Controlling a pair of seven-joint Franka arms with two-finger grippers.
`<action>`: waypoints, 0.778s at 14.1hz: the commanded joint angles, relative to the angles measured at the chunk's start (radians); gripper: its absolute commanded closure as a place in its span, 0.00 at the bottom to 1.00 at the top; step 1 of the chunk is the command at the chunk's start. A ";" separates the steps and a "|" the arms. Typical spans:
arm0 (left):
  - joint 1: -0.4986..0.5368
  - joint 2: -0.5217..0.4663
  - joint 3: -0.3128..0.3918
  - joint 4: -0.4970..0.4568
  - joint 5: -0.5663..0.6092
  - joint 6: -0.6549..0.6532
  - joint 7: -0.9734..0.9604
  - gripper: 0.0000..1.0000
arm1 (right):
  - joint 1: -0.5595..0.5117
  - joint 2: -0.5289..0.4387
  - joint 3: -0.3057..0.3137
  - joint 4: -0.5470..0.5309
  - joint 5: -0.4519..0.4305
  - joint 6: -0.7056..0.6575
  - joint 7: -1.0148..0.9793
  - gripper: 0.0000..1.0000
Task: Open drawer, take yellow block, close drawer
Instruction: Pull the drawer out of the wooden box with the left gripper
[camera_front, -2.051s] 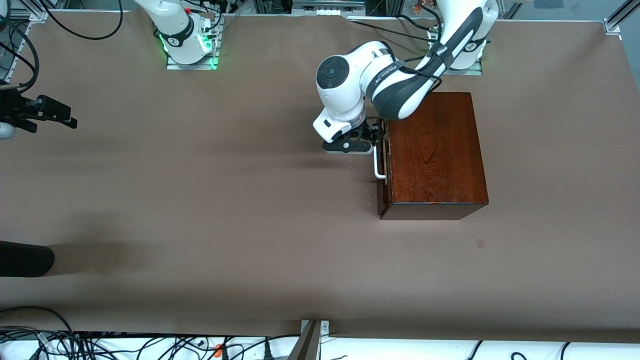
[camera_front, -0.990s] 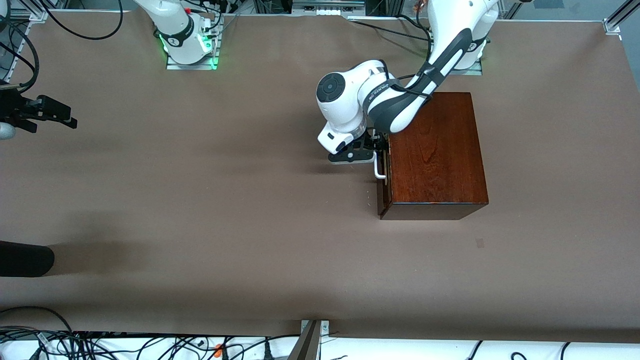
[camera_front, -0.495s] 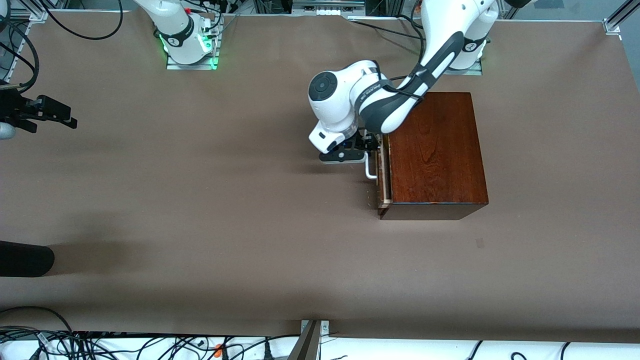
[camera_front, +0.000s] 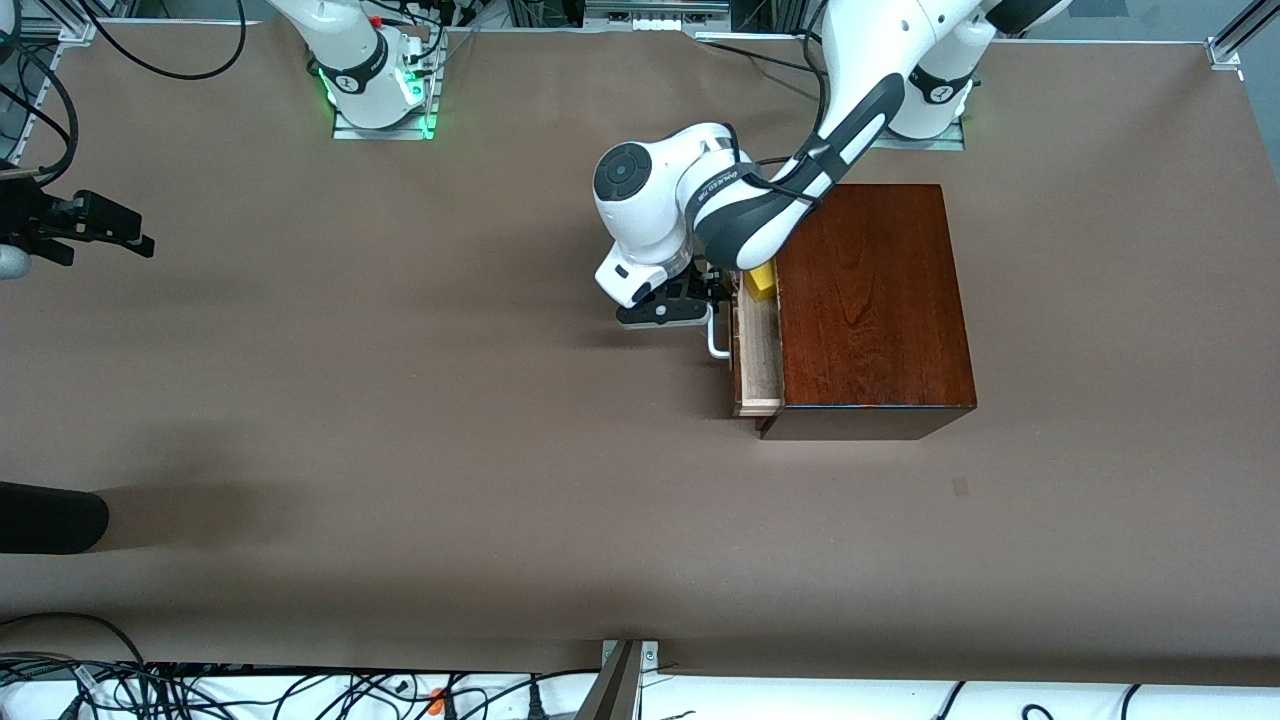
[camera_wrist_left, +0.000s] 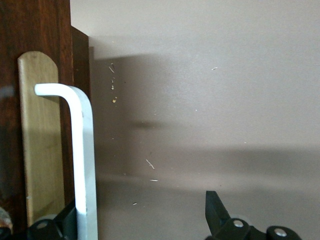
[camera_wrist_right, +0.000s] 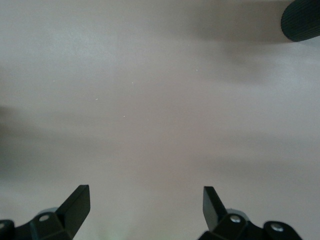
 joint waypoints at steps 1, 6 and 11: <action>-0.052 0.080 -0.005 0.107 0.008 0.018 -0.029 0.00 | -0.009 -0.019 0.006 -0.017 -0.001 0.008 -0.015 0.00; -0.072 0.101 -0.005 0.159 -0.010 0.019 -0.029 0.00 | -0.009 -0.019 0.006 -0.017 -0.001 0.008 -0.015 0.00; -0.095 0.109 -0.005 0.185 -0.015 0.021 -0.029 0.00 | -0.009 -0.019 0.006 -0.017 -0.001 0.008 -0.015 0.00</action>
